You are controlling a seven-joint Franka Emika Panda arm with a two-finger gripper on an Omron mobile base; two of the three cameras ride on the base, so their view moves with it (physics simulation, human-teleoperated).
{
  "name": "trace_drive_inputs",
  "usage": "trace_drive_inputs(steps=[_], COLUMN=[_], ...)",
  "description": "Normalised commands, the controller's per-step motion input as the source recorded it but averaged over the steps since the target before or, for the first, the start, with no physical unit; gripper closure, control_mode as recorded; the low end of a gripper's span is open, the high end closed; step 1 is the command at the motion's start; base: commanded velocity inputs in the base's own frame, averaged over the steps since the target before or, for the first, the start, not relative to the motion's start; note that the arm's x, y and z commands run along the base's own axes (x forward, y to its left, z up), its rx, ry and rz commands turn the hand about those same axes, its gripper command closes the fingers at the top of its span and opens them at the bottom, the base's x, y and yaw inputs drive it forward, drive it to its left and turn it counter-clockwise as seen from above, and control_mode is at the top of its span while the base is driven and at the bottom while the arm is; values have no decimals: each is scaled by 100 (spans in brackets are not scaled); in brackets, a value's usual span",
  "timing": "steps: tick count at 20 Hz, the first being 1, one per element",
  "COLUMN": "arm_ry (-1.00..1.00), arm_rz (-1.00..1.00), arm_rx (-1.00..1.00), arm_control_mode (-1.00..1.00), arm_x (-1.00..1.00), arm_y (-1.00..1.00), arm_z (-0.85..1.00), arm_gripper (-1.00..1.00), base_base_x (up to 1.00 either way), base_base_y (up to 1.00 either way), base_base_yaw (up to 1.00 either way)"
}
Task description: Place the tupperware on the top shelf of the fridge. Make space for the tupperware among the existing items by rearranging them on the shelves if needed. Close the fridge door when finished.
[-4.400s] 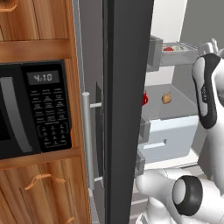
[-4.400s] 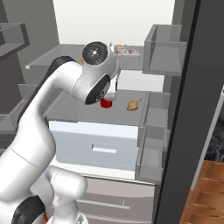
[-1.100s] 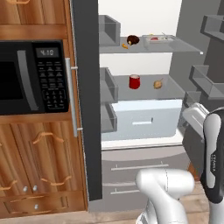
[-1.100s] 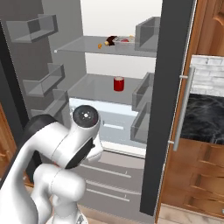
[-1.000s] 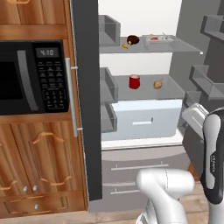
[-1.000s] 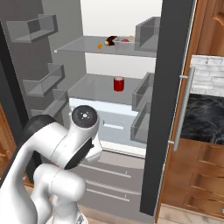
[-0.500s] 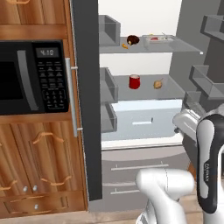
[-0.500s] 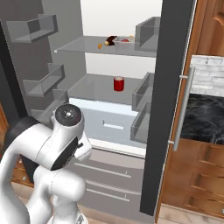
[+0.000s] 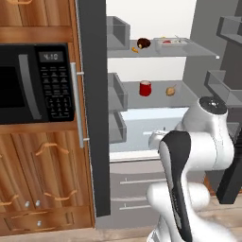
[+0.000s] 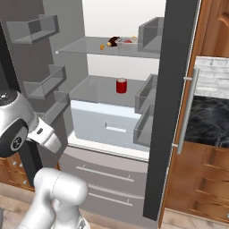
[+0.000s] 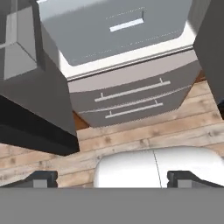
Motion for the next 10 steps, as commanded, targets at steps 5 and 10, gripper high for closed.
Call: trace_drive_inputs(steps=[5, 10], arm_ry=[-7, -12], arm_rz=[22, 18], arm_rx=[-39, -37], arm_control_mode=[-100, -100], arm_x=[-16, -16], arm_y=[100, 100], arm_z=[-3, -16], arm_gripper=[-100, -100], base_base_x=[0, 0], base_base_y=[0, 0], base_base_yaw=[0, 0])
